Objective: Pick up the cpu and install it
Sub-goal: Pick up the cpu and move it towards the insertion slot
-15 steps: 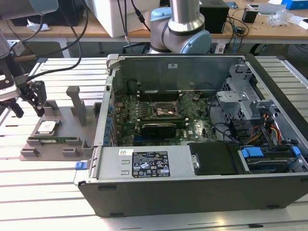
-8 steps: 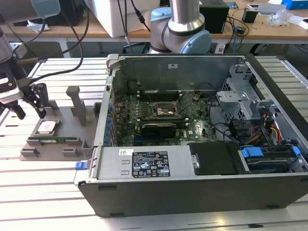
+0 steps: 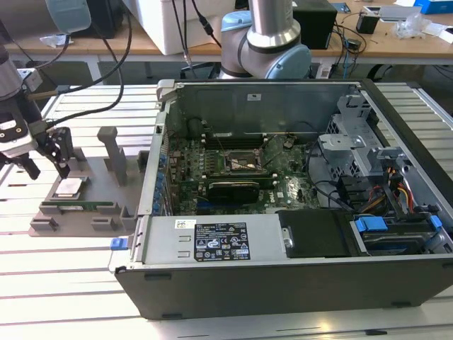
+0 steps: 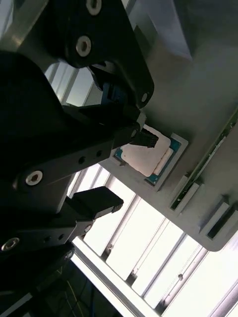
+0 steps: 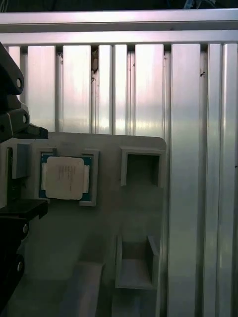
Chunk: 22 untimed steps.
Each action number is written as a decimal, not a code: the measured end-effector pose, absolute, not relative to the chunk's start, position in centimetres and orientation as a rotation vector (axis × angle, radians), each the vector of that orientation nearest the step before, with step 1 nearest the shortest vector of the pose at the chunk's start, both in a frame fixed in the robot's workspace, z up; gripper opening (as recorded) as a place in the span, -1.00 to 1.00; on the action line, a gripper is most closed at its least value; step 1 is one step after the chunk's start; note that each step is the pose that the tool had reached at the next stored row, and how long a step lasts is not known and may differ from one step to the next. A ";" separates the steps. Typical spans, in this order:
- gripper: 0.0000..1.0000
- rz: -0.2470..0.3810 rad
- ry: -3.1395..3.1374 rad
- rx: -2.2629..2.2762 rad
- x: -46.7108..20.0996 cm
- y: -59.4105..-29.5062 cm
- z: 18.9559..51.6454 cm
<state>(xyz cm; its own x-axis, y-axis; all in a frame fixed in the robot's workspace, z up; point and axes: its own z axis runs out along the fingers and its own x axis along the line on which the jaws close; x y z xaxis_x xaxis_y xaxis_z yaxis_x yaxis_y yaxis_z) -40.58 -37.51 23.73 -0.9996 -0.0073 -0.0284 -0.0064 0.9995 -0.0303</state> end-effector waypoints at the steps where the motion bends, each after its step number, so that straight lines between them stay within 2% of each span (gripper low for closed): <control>1: 0.20 -0.047 3.113 -0.011 -40.6 -37.5 23.3; 3: 0.20 -0.052 3.113 -0.010 -40.5 -37.4 22.0; 12: 0.20 -0.068 3.112 -0.014 -40.2 -36.2 19.9; 22: 0.20 -0.077 3.112 -0.017 -39.6 -36.1 19.3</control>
<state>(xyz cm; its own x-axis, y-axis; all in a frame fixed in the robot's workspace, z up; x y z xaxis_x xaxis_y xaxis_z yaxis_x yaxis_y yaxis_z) -39.64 -36.14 19.34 -0.9995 -0.0118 -0.0284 -0.0104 0.9987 -0.0495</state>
